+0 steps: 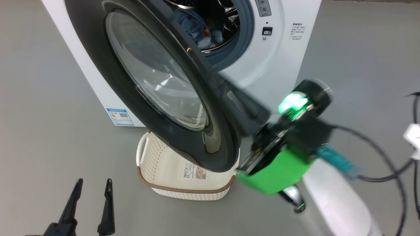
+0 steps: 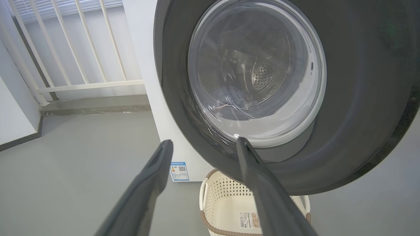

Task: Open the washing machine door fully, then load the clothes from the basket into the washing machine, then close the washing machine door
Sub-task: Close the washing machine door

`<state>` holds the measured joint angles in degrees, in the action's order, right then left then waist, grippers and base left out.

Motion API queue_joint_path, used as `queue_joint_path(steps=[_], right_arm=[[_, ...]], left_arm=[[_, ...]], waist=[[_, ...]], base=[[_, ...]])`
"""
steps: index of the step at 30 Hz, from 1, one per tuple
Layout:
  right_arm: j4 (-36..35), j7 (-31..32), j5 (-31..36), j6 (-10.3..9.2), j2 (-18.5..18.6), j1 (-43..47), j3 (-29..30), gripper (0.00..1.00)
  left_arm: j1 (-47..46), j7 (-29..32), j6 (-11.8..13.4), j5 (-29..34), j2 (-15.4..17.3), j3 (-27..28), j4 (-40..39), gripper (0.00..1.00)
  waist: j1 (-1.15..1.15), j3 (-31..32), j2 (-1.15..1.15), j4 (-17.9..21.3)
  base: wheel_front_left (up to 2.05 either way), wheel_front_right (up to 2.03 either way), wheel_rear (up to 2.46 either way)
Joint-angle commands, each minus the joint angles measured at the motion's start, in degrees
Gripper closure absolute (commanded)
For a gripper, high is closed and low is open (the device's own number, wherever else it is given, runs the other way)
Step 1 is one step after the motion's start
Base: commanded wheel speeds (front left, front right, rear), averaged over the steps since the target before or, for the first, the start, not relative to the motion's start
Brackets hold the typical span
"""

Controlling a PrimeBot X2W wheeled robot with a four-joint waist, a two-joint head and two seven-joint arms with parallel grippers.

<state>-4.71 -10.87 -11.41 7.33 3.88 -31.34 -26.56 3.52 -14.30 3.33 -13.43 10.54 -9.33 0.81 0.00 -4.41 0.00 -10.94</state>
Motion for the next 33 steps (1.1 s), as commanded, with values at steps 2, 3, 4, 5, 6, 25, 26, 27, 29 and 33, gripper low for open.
queue_joint_path(steps=[2,3,4,5,6,25,26,27,29,33], right_arm=[[0.4,1.9,-1.5,0.16,-1.0,1.8,-3.4,1.0],[1.4,2.5,-1.9,0.16,-1.0,2.4,-4.4,1.0],[2.3,2.7,-2.3,0.16,-1.0,2.8,-5.3,1.0],[3.4,2.8,-2.6,0.16,-1.0,3.1,-5.9,1.0],[4.5,2.8,-2.9,0.16,-1.0,3.3,-6.5,1.0],[17.0,-1.5,-3.2,0.16,-1.0,-1.0,-4.1,1.0],[17.3,-1.5,-3.2,0.16,-1.0,-1.1,-3.9,1.0],[17.5,-1.5,-3.1,0.16,-1.0,-1.2,-3.7,1.0],[17.6,-1.6,-3.0,0.16,-1.0,-1.3,-3.6,1.0],[18.3,-1.6,-2.7,0.16,-1.0,-1.9,-2.9,1.0]], left_arm=[[-2.0,-0.6,0.4,0.4,1.1,1.9,-1.0,0.0],[-2.0,-0.6,0.4,0.4,1.1,1.9,-1.0,0.0],[-2.0,-0.6,0.4,0.4,1.1,1.9,-1.1,0.0],[-2.1,-0.6,0.5,0.4,1.1,1.9,-1.1,0.0],[-2.1,-0.6,0.5,0.4,1.0,1.9,-1.1,0.0],[-3.6,-0.7,0.5,0.6,0.4,2.1,-1.2,0.0],[-3.6,-0.7,0.5,0.7,0.4,2.1,-1.2,0.0],[-3.6,-0.7,0.4,0.7,0.4,2.1,-1.2,0.0],[-3.7,-0.7,0.4,0.7,0.3,2.2,-1.2,0.0],[-3.7,-0.7,0.4,1.1,0.2,2.4,-1.4,0.0]], waist=[[0.0,0.0,0.0,-0.3],[0.0,0.0,0.0,-0.4],[0.0,-0.1,0.0,-0.4],[0.0,-0.2,0.0,-0.5],[0.0,-0.4,0.0,-0.6],[0.0,-2.3,0.0,-1.2],[0.0,-2.3,0.0,-1.2],[0.0,-2.4,0.0,-1.2],[0.0,-2.4,0.0,-1.1],[0.0,-2.8,0.0,-1.1]], base=[[0.0,0.0,0.0],[0.0,0.0,0.0],[0.0,0.0,0.0],[0.0,0.0,0.0],[0.0,0.0,0.0],[0.0,0.0,0.0],[0.0,0.0,0.0],[0.0,0.0,0.0],[0.0,0.0,0.0],[0.0,0.0,0.0]])
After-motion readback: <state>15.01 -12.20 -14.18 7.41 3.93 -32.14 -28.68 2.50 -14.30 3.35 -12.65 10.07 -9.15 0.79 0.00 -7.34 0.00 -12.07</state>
